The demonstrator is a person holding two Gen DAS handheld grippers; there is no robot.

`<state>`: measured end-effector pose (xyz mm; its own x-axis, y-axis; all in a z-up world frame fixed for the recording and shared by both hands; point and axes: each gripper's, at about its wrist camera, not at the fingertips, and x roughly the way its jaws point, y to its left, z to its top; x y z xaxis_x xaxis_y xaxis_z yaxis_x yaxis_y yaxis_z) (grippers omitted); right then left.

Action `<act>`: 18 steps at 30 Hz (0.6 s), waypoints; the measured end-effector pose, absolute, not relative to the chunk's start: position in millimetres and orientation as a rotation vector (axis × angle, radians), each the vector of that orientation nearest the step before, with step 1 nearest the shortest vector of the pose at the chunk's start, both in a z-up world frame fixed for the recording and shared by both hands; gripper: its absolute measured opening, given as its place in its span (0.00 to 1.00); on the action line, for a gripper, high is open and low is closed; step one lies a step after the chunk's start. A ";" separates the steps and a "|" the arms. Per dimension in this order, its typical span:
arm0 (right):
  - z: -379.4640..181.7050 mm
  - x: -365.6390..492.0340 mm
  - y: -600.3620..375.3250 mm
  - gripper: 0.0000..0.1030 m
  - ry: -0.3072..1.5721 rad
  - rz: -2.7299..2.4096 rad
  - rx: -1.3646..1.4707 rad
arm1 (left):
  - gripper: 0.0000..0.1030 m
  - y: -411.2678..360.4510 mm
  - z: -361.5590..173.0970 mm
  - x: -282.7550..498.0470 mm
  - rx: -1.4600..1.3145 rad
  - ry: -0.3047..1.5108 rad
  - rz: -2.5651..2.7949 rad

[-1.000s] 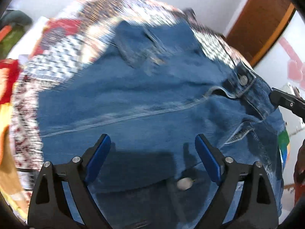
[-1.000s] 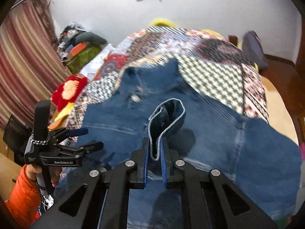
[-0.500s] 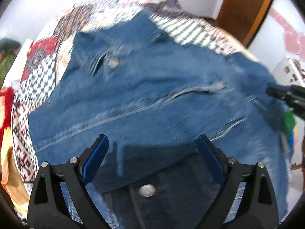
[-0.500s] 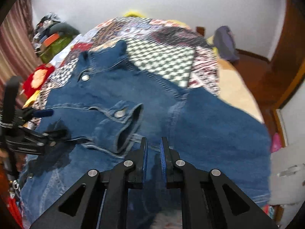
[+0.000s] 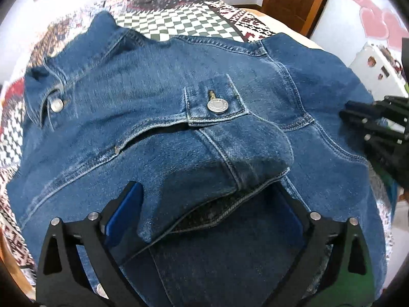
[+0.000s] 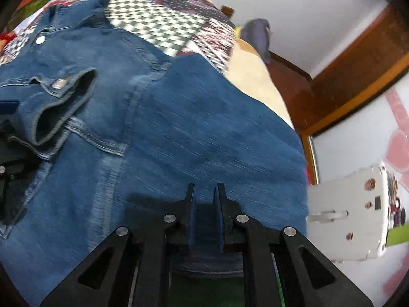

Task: Fold large clothes

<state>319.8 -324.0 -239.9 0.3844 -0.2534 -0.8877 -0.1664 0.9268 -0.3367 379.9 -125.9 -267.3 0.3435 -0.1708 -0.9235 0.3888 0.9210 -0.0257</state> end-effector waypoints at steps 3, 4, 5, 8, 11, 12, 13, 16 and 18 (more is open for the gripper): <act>-238.1 314.2 -340.4 0.09 1.195 -0.102 -0.404 | 0.96 -124.8 -263.8 377.5 0.200 1.179 -0.384; -236.7 310.7 -344.8 0.09 1.196 -0.116 -0.410 | 0.95 -125.1 -260.7 375.3 0.195 1.181 -0.392; -235.1 307.2 -352.5 0.09 1.194 -0.132 -0.405 | 0.95 -126.8 -257.6 372.7 0.191 1.177 -0.404; -232.2 301.3 -369.0 0.09 1.193 -0.128 -0.372 | 0.95 -128.3 -236.8 362.9 0.186 1.118 -0.428; -228.9 295.2 -382.9 0.09 1.189 -0.103 -0.331 | 0.95 -126.6 -212.2 360.7 0.172 1.053 -0.437; -228.0 293.0 -386.0 0.09 1.187 -0.095 -0.322 | 0.95 -123.9 -204.0 361.3 0.167 1.032 -0.435; -227.7 292.0 -388.3 0.09 1.185 -0.090 -0.313 | 0.96 -123.4 -199.1 364.8 0.167 1.019 -0.432; -223.1 287.3 -396.1 0.09 1.183 -0.082 -0.266 | 0.96 -115.1 -187.2 375.5 0.183 0.977 -0.393; -216.4 280.9 -403.4 0.09 1.178 -0.079 -0.212 | 0.96 -107.2 -185.3 384.5 0.175 0.980 -0.370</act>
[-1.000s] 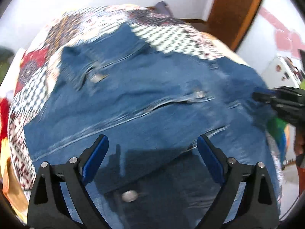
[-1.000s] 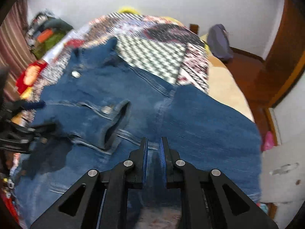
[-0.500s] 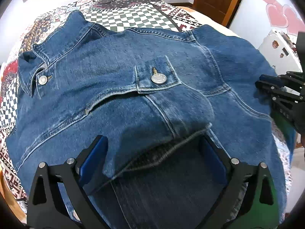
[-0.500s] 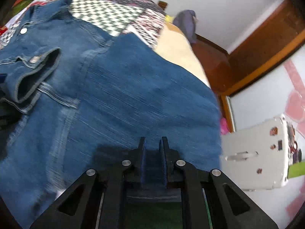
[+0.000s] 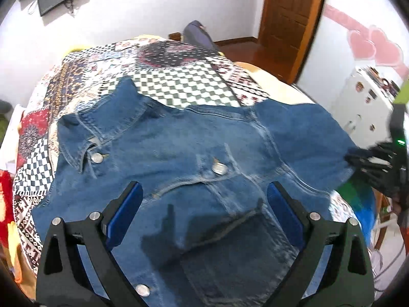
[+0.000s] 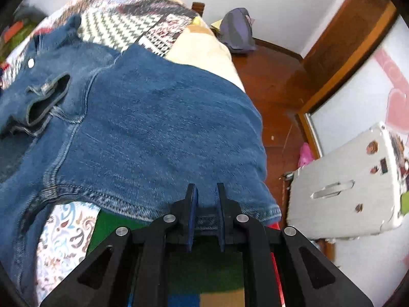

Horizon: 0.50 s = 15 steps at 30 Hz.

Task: Fold large clothes

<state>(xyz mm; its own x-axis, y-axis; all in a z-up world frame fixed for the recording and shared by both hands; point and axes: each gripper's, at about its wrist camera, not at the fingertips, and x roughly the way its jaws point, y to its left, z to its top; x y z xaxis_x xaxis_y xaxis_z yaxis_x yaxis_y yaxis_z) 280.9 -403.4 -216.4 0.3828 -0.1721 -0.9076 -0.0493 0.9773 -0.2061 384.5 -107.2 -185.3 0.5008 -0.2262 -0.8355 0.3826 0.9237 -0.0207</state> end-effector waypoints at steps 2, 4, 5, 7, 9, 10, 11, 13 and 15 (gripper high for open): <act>-209.1 274.3 -414.6 0.09 1.180 -0.065 -0.135 | 0.96 -97.3 -193.8 398.0 0.154 1.011 -0.339; -200.8 266.9 -433.1 0.09 1.176 -0.037 -0.014 | 0.96 -90.3 -209.1 411.3 0.135 1.059 -0.305; -198.0 265.0 -444.3 0.09 1.178 -0.038 0.048 | 0.96 -88.3 -216.5 416.1 0.127 1.084 -0.295; -200.4 264.8 -470.3 0.09 1.187 -0.067 0.169 | 0.96 -86.0 -237.1 425.0 0.107 1.138 -0.279; -211.2 266.4 -493.8 0.09 1.200 -0.053 0.294 | 0.96 -87.6 -256.9 427.3 0.087 1.179 -0.286; -216.5 267.9 -500.1 0.09 1.210 -0.036 0.336 | 0.97 -88.7 -262.2 425.9 0.086 1.178 -0.282; -221.2 268.5 -504.8 0.09 1.225 -0.030 0.356 | 0.98 -89.3 -264.2 424.0 0.089 1.165 -0.276; -221.1 266.7 -503.6 0.38 1.231 -0.053 0.312 | 0.99 -88.9 -265.1 420.0 0.092 1.137 -0.268; -219.8 263.2 -501.2 0.98 1.238 -0.230 0.125 | 0.99 -87.5 -265.1 420.5 0.085 1.137 -0.271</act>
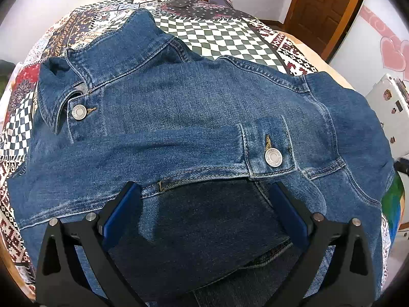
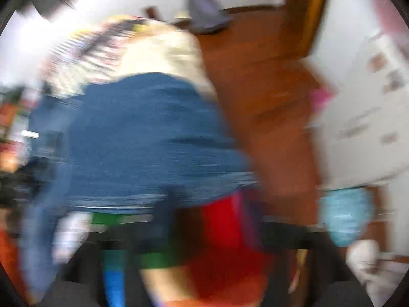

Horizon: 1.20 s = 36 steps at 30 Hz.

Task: Fold large clothes

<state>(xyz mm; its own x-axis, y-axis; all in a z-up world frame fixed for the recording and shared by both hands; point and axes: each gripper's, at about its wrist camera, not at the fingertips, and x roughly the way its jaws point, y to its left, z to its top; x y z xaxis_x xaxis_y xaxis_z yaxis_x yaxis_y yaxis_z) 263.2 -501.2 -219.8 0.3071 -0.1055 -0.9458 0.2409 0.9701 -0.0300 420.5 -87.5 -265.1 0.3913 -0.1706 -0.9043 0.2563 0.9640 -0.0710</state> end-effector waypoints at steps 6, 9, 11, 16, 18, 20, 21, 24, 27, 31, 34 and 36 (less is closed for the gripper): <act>-217.1 238.6 -528.7 0.94 1.208 -0.189 0.320 | 0.99 -90.1 -263.0 421.5 0.095 1.138 -0.265; -216.5 231.1 -550.1 0.94 1.149 -0.135 0.579 | 0.99 -92.4 -257.3 417.5 0.081 1.135 -0.266; -220.8 234.3 -558.3 0.94 1.125 -0.070 0.730 | 0.99 -95.6 -253.3 413.2 0.053 1.141 -0.303; -249.1 245.5 -562.1 0.85 1.164 -0.011 0.925 | 0.99 -118.0 -232.3 391.7 0.097 1.094 -0.389; -261.3 248.5 -559.8 0.85 1.162 -0.028 0.978 | 0.99 -127.1 -222.6 384.0 0.126 1.061 -0.407; -265.8 253.5 -558.2 0.83 1.145 -0.035 1.002 | 0.99 -134.5 -213.5 378.6 0.147 1.034 -0.422; -268.5 255.8 -559.1 0.78 1.134 -0.044 1.018 | 0.99 -138.0 -208.4 376.0 0.152 1.019 -0.426; -276.9 261.0 -564.2 0.57 1.114 -0.082 1.072 | 0.99 -142.6 -200.1 373.7 0.151 0.994 -0.423; -279.0 264.3 -569.6 0.32 1.076 -0.128 1.091 | 0.99 -141.3 -192.8 374.2 0.147 0.980 -0.407; -258.8 270.1 -563.3 0.17 1.039 -0.139 0.992 | 0.99 -133.8 -189.4 375.0 0.152 0.972 -0.383; -222.2 271.8 -551.1 0.16 0.962 -0.111 0.871 | 0.99 -125.2 -185.7 373.7 0.157 0.960 -0.364; -189.7 275.1 -538.3 0.15 0.904 -0.067 0.800 | 0.99 -120.0 -182.4 372.0 0.147 0.952 -0.356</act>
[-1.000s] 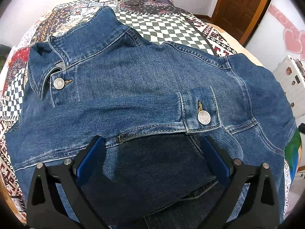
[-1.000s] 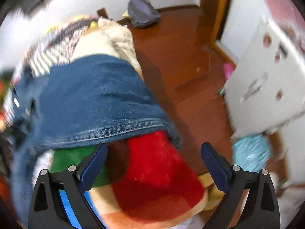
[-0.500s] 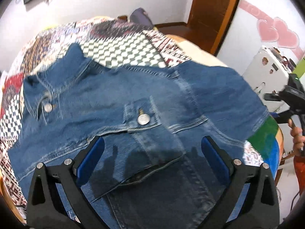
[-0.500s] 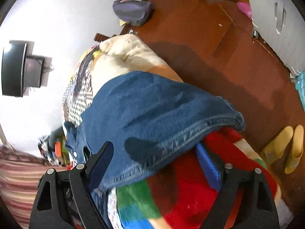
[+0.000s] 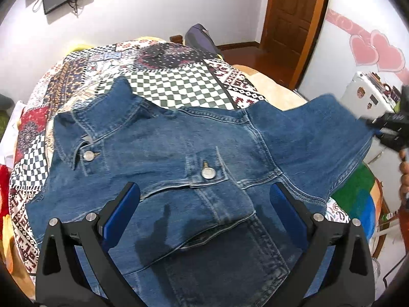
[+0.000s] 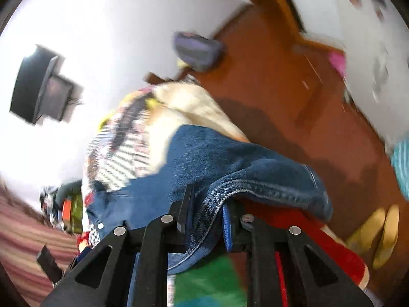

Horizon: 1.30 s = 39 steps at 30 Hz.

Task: Fold large clothes

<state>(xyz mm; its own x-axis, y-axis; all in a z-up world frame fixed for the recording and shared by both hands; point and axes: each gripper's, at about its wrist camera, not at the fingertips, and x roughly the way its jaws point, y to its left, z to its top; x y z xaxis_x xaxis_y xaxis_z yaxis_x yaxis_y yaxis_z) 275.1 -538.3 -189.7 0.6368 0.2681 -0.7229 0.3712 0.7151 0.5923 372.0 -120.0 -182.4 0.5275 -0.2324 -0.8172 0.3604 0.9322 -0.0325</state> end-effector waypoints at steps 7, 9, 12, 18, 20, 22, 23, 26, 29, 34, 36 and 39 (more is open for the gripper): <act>-87.0 289.4 -460.2 0.11 0.740 0.129 0.594 | 0.99 -83.8 -164.6 357.0 0.072 0.909 -0.328; -69.5 295.1 -432.6 0.11 0.721 0.187 0.563 | 0.99 -70.7 -160.3 351.0 0.059 0.899 -0.319; -54.6 310.4 -386.4 0.11 0.723 0.281 0.545 | 0.99 -49.5 -154.8 343.4 0.059 0.885 -0.296; -71.4 344.6 -283.5 0.10 0.830 0.408 0.478 | 0.99 3.5 -148.6 328.5 0.017 0.880 -0.245; -89.7 353.5 -254.1 0.10 0.895 0.440 0.458 | 0.99 18.4 -149.9 324.1 0.001 0.891 -0.224; -113.1 360.9 -225.0 0.10 0.971 0.469 0.436 | 0.99 30.2 -151.8 319.7 -0.007 0.896 -0.205; -127.3 360.6 -211.9 0.10 1.009 0.479 0.420 | 0.99 34.6 -152.9 317.6 -0.009 0.898 -0.198; -170.6 357.4 -175.8 0.10 1.129 0.500 0.373 | 0.99 47.1 -156.8 310.3 -0.026 0.908 -0.180; -203.3 355.1 -156.0 0.10 1.218 0.502 0.346 | 0.99 53.9 -159.0 304.7 -0.029 0.912 -0.173; -231.6 336.6 -149.9 0.11 1.337 0.484 0.274 | 0.99 51.9 -160.3 300.6 -0.021 0.912 -0.171; -236.7 329.1 -154.9 0.11 1.403 0.500 0.285 | 0.99 48.6 -160.9 301.0 -0.020 0.914 -0.176; -236.1 317.1 -167.0 0.11 1.444 0.541 0.302 | 0.99 42.7 -160.3 301.4 -0.011 0.914 -0.182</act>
